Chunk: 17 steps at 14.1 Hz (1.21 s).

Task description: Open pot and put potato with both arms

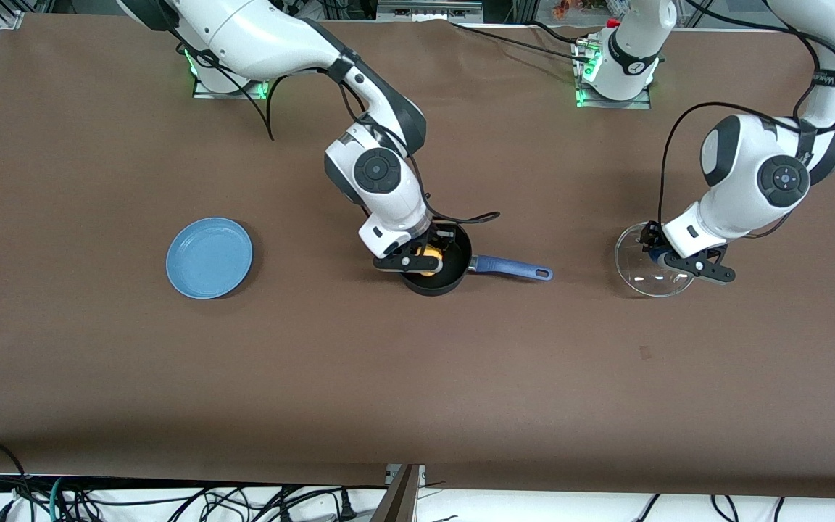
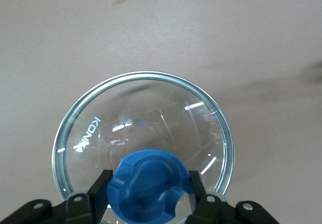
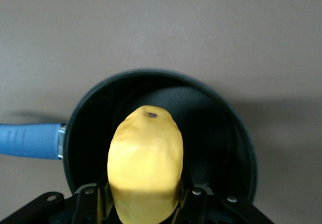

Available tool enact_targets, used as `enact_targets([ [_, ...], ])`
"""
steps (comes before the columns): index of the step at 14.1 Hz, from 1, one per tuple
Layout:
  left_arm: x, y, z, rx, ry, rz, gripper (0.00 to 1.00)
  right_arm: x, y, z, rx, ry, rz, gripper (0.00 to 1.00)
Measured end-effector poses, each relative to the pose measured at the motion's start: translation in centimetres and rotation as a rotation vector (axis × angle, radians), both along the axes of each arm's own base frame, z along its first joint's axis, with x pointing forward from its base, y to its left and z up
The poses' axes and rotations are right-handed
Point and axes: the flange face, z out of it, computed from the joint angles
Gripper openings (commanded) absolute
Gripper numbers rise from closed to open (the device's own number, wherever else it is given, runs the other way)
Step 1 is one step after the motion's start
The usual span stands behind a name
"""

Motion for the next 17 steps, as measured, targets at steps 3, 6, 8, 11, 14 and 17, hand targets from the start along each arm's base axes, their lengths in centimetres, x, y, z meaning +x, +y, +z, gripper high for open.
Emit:
enact_targets([
  [3, 0.4, 1.6, -3.5, -0.029, 0.009, 0.019, 0.07, -0.7, 0.5, -1.2, -0.008, 0.012, 0.011, 0.59],
  [6, 1.1, 2.0, -4.4, -0.041, 0.013, 0.021, 1.0, -0.9, 0.6, -2.2, -0.017, 0.02, 0.016, 1.0],
  [8, 1.4, 1.9, -4.1, -0.041, 0.003, 0.018, 1.0, -1.1, 0.8, -2.3, -0.022, 0.014, 0.026, 1.0],
  [11, 2.0, 1.9, -3.3, -0.041, -0.014, 0.019, 1.0, 0.5, 0.0, -0.4, -0.024, -0.006, 0.008, 1.0],
  [14, 2.7, 1.8, -1.8, -0.036, -0.02, 0.016, 1.0, 3.6, -3.5, 4.5, -0.068, 0.003, 0.021, 1.0],
  [17, 4.1, 1.7, 2.8, -0.018, 0.011, 0.008, 1.0, 6.8, -9.2, 10.4, -0.104, 0.002, 0.061, 1.0],
])
